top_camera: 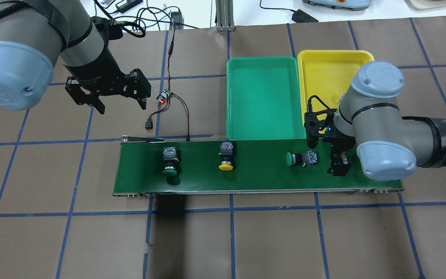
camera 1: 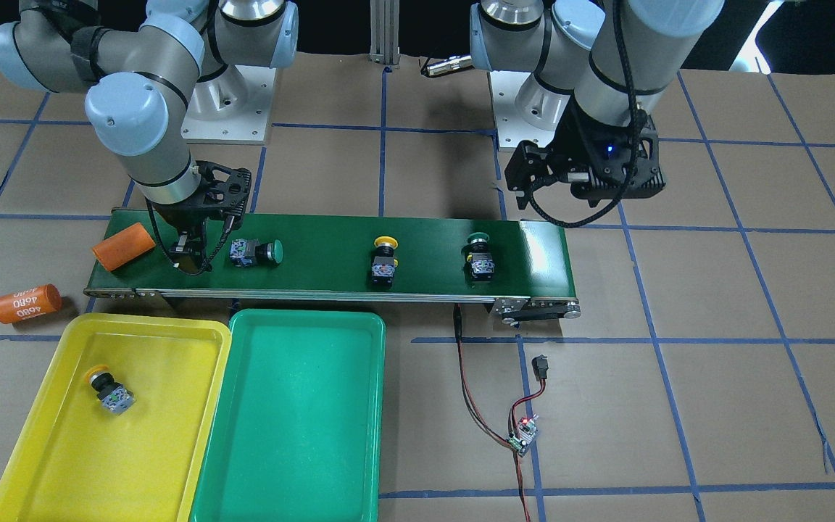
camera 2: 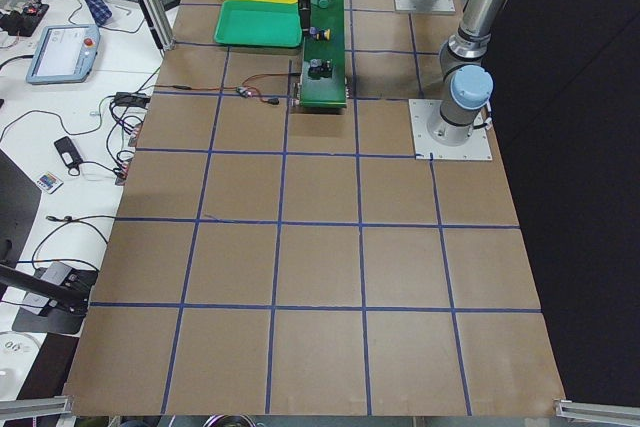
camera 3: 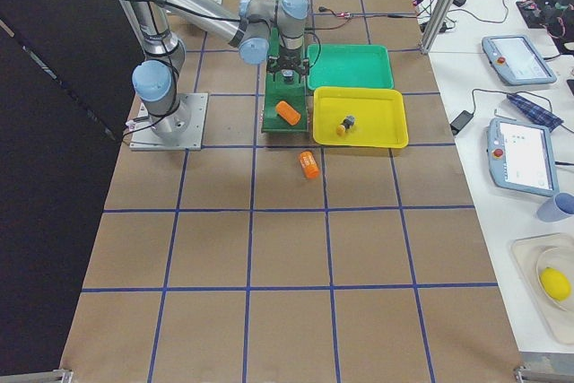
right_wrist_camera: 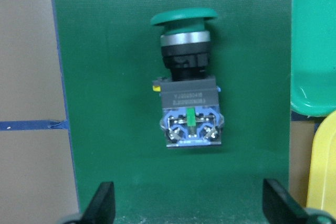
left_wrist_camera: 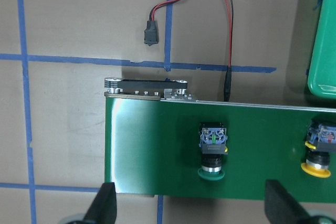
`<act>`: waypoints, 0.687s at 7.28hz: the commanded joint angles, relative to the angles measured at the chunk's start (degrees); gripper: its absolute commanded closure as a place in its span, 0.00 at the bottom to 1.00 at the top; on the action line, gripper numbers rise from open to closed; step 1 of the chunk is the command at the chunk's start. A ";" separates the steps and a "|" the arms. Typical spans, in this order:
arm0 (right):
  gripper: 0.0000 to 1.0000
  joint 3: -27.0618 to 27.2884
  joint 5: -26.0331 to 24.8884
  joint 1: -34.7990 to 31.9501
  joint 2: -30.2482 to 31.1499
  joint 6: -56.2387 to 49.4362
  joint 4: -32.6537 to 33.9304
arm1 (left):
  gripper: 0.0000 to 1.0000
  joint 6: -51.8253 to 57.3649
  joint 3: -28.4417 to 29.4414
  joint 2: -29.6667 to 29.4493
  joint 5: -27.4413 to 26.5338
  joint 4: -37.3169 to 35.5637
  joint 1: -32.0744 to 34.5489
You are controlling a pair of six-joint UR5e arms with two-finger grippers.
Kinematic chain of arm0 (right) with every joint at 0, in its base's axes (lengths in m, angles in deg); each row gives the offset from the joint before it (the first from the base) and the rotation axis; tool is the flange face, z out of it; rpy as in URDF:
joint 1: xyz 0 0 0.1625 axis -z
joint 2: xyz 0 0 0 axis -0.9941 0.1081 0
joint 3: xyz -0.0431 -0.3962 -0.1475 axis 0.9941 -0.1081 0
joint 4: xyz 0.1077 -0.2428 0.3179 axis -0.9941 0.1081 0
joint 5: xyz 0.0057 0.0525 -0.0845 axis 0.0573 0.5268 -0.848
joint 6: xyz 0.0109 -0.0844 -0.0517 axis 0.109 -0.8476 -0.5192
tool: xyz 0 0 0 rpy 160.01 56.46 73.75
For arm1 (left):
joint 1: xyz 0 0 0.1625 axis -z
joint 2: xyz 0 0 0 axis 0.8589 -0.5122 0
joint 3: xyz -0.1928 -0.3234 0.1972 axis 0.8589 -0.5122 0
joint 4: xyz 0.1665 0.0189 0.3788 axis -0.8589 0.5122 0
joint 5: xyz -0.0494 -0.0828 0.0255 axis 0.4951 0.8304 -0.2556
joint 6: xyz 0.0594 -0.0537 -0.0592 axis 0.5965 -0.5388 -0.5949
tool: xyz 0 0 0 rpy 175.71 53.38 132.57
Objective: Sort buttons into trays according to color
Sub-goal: 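Grasp the green-capped button on the belt with the right gripper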
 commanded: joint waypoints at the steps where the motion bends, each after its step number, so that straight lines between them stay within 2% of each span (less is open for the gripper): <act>1: 0.00 -0.04 0.00 0.00 -0.37 -0.07 0.02 | 0.00 0.10 0.65 0.85 -1.17 1.25 -0.39; 3: 0.00 0.93 -0.09 0.00 -0.37 -0.07 0.72 | 0.00 0.36 -1.09 2.68 -5.04 1.95 -0.22; 5: 0.00 1.02 -0.09 0.00 -0.37 -0.07 1.08 | 0.00 0.36 -1.55 2.34 -3.91 1.25 -0.31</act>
